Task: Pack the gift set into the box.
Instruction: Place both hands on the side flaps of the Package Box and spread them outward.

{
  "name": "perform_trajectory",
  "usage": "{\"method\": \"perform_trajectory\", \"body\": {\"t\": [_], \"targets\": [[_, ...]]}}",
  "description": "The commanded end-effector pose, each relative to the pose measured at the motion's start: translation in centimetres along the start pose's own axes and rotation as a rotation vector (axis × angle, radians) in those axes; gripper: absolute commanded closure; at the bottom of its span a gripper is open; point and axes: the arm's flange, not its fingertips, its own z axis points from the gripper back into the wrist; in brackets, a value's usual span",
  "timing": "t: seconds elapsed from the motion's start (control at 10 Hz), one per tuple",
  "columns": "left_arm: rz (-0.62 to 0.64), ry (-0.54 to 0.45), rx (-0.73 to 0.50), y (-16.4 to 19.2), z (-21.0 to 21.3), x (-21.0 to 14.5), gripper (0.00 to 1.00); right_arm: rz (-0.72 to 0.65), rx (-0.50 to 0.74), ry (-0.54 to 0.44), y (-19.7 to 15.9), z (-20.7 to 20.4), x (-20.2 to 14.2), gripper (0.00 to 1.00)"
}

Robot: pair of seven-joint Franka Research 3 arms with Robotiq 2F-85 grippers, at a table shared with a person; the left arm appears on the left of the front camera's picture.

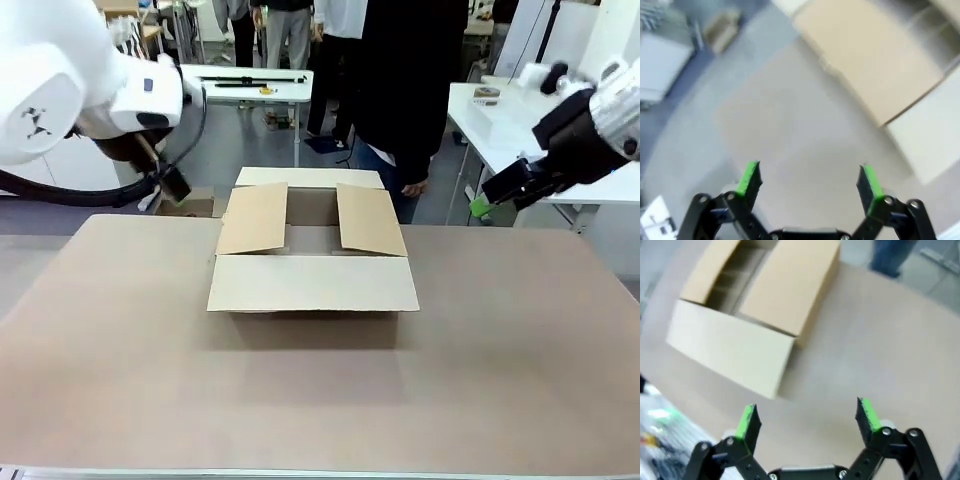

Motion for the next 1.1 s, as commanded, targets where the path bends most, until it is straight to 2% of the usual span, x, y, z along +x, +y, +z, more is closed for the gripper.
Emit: {"method": "perform_trajectory", "body": {"t": [0.0,0.1,0.2,0.3,1.0], "targets": [[-0.037,0.353,0.142,-0.2,2.0,2.7,0.0,-0.44,0.413,0.07,-2.5,1.4,-0.6,0.0],[-0.012,0.517,0.169,-0.1,2.3,4.5,0.0,-0.562,0.488,0.047,-4.4,1.9,-1.0,0.0],[0.083,0.452,0.189,-0.1,2.0,5.5,0.0,-0.654,0.483,-0.043,-5.9,2.5,-1.3,0.0],[-0.011,0.291,0.178,0.9,1.5,0.5,0.0,-0.221,0.256,0.05,-2.9,0.5,-1.1,0.0],[-0.011,0.291,0.178,0.9,1.5,0.5,0.0,-0.221,0.256,0.05,-2.9,0.5,-1.1,0.0]]}}
